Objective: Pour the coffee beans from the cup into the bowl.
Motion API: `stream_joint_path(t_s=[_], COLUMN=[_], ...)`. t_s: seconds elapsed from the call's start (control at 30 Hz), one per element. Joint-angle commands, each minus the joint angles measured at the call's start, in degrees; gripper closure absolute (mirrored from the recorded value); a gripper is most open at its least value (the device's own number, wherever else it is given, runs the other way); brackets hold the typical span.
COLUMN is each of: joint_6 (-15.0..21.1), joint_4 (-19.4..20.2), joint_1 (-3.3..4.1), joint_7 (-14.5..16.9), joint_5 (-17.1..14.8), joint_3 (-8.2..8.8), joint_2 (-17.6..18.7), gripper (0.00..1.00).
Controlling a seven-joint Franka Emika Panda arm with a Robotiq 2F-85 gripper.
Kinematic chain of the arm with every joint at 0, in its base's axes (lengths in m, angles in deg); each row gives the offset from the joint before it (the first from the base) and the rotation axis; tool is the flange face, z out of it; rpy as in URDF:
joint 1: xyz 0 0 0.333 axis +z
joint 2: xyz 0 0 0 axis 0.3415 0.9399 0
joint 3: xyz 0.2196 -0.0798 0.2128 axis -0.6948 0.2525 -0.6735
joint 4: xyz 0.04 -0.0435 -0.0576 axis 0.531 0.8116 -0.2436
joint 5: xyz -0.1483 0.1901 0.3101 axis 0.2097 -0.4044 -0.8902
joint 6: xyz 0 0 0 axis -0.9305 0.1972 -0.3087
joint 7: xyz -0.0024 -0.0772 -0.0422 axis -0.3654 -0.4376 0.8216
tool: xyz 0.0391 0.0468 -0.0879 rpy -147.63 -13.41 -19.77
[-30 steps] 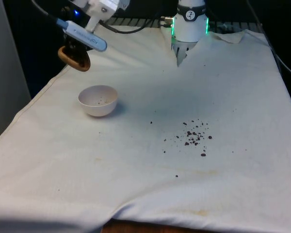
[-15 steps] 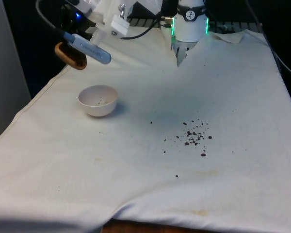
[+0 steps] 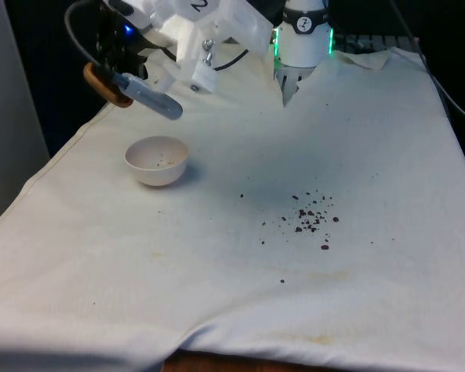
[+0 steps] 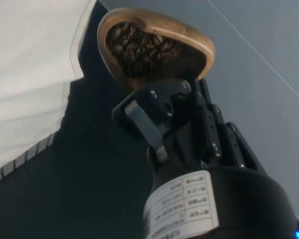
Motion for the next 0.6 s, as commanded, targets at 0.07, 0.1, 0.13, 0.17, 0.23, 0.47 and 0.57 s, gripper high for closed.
stream_joint_path(t_s=[0.07, 0.1, 0.13, 0.17, 0.23, 0.47, 0.57], joint_6=[-1.7, -1.2, -2.5, -2.9, -3.7, -6.3, -7.8], joint_4=[-0.7, -0.5, -1.0, -1.1, -1.2, -1.5, -1.6], joint_1=[0.46, 0.17, 0.63, 0.69, 0.92, 1.20, 1.43], joint_7=[-0.4, -0.3, -0.7, -0.9, -1.4, -3.2, -4.4], joint_5=[1.1, 1.0, 1.7, 1.9, 2.3, 3.6, 4.5], joint_3=[-0.11, -0.29, -0.34, -0.52, -0.92, -2.69, -3.72], joint_2=[0.8, 0.5, 1.1, 1.3, 1.6, 2.6, 3.3], gripper=[1.00, 1.00, 1.00, 1.00, 1.00, 1.00, 1.00])
